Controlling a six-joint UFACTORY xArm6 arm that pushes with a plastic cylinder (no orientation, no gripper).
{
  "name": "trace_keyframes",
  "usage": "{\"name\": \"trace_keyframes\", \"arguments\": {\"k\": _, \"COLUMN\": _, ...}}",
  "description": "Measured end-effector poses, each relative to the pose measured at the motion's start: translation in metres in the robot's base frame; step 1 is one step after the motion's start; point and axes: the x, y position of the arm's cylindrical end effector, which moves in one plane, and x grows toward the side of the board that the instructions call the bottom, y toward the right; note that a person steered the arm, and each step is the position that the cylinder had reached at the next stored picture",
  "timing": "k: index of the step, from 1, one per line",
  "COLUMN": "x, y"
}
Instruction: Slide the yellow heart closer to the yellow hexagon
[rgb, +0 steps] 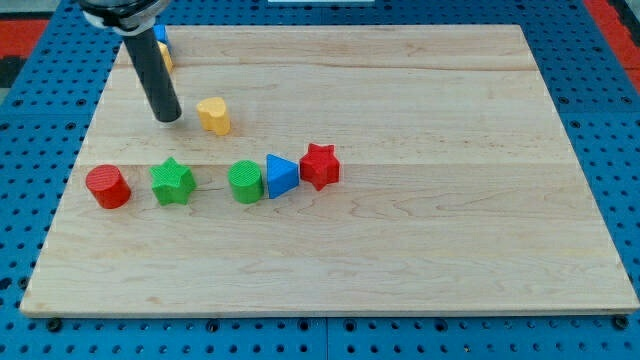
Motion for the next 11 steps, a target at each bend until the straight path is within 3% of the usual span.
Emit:
{"name": "trace_keyframes", "arguments": {"k": 1, "x": 0.031, "y": 0.044}}
{"name": "trace_keyframes", "arguments": {"k": 3, "x": 0.021, "y": 0.128}}
{"name": "trace_keyframes", "arguments": {"k": 4, "x": -0.001, "y": 0.137}}
{"name": "trace_keyframes", "arguments": {"k": 5, "x": -0.005, "y": 0.105}}
{"name": "trace_keyframes", "arguments": {"k": 6, "x": 0.001, "y": 0.141}}
{"name": "trace_keyframes", "arguments": {"k": 7, "x": -0.007, "y": 0.139}}
{"name": "trace_keyframes", "arguments": {"k": 9, "x": -0.031, "y": 0.088}}
{"name": "trace_keyframes", "arguments": {"k": 11, "x": -0.048, "y": 0.146}}
